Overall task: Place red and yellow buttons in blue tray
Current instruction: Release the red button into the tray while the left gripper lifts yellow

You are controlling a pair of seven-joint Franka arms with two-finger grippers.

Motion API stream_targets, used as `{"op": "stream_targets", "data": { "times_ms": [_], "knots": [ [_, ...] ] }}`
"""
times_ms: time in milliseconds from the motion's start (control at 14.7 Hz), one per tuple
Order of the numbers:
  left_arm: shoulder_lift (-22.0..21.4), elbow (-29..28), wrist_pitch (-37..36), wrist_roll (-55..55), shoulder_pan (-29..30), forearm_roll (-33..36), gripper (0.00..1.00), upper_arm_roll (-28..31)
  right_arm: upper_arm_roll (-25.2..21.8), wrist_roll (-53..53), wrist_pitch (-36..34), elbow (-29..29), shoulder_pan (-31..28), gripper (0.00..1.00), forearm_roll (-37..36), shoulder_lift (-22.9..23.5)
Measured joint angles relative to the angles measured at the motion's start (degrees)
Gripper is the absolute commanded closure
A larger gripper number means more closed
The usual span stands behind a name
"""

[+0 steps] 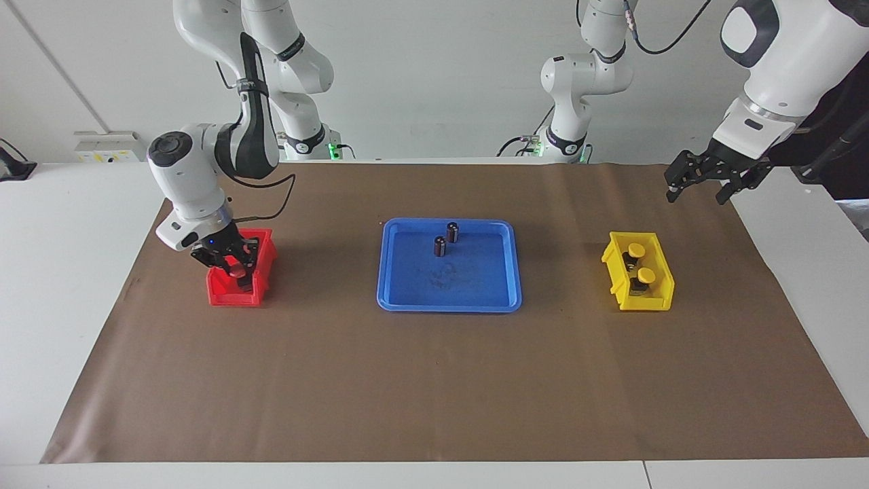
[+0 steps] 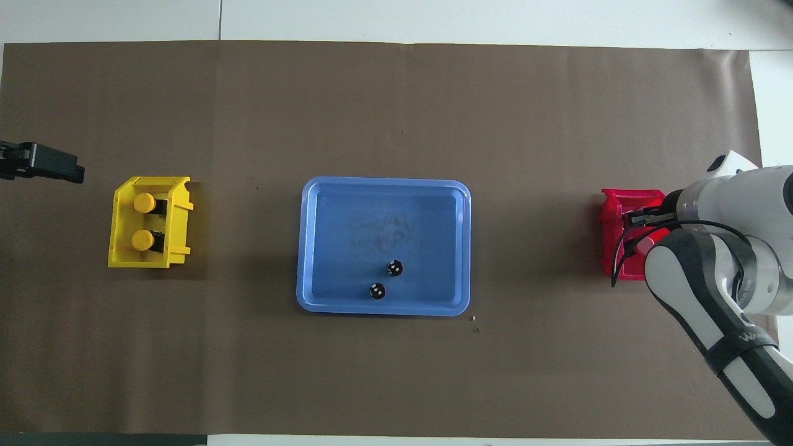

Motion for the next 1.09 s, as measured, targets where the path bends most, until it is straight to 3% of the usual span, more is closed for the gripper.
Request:
{"op": "stream_targets", "data": {
  "times_ms": [136, 339, 543, 747, 1086],
  "knots": [
    [-0.42, -6.76, 7.62, -0.17, 0.0, 0.0, 0.26, 0.0, 0.0, -1.61, -10.2, 7.16, 0.02, 0.85, -0.03, 0.23],
    [0.37, -13.72, 15.46, -0.25, 0.35, 0.0, 0.29, 0.07, 0.13, -2.25, -25.33, 20.86, 1.33, 0.84, -0.15, 1.4],
    [3.07, -16.49, 20.52, -0.25, 1.21, 0.0, 0.3, 0.1, 0.27, 4.6, -32.81, 30.19, 8.47, 0.84, -1.97, 3.33],
    [5.91, -17.7, 23.69, -0.25, 1.79, 0.0, 0.3, 0.17, 0.82, 24.1, -30.52, 34.32, 20.71, 0.83, -1.66, 6.64],
    [7.18, -22.22, 29.83, -0.25, 2.05, 0.0, 0.29, 0.17, 1.19, 49.41, -17.93, 31.85, 36.33, 0.83, -0.66, 13.71]
  ]
}}
